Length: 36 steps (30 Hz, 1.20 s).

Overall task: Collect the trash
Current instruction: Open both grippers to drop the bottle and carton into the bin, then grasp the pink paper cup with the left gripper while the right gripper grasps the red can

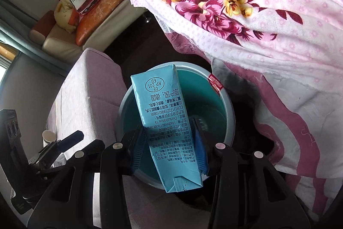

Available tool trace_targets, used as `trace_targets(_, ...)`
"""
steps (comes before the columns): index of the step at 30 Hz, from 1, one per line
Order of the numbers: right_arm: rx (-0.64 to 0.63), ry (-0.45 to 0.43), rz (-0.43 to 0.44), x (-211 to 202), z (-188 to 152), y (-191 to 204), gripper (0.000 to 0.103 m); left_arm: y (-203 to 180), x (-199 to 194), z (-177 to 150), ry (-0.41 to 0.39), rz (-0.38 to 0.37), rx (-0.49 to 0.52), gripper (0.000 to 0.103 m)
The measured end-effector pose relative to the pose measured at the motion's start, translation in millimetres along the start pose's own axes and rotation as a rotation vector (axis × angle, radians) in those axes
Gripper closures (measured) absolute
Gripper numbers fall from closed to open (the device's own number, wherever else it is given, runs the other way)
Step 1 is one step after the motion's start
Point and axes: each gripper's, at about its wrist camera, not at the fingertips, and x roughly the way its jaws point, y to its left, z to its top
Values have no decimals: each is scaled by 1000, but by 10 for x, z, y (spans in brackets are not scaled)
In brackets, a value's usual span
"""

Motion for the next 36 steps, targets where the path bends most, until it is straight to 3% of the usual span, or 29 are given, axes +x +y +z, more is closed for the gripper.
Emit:
trace_targets(4,-5,22,-5,33,-38,49,62,98,-113,-104,-7,11,-18,13)
trace_targets(6,-9,30,-5,28,-59,85,61,146,-174,-150,-11,8,-26,12)
trace_targets(16,-65,-2,-37,-232,-209,377,31,381,-546,-430,-33,-6,-75,10)
trace_targets(27,-180,32,-34,-441,-682,893,24,756,-1026,-999,-66,-6,-141,7)
trace_targets(36,-278,128,16,-480,-1208,1436,21,1145,-1491,-1606,-105,33,-189,7)
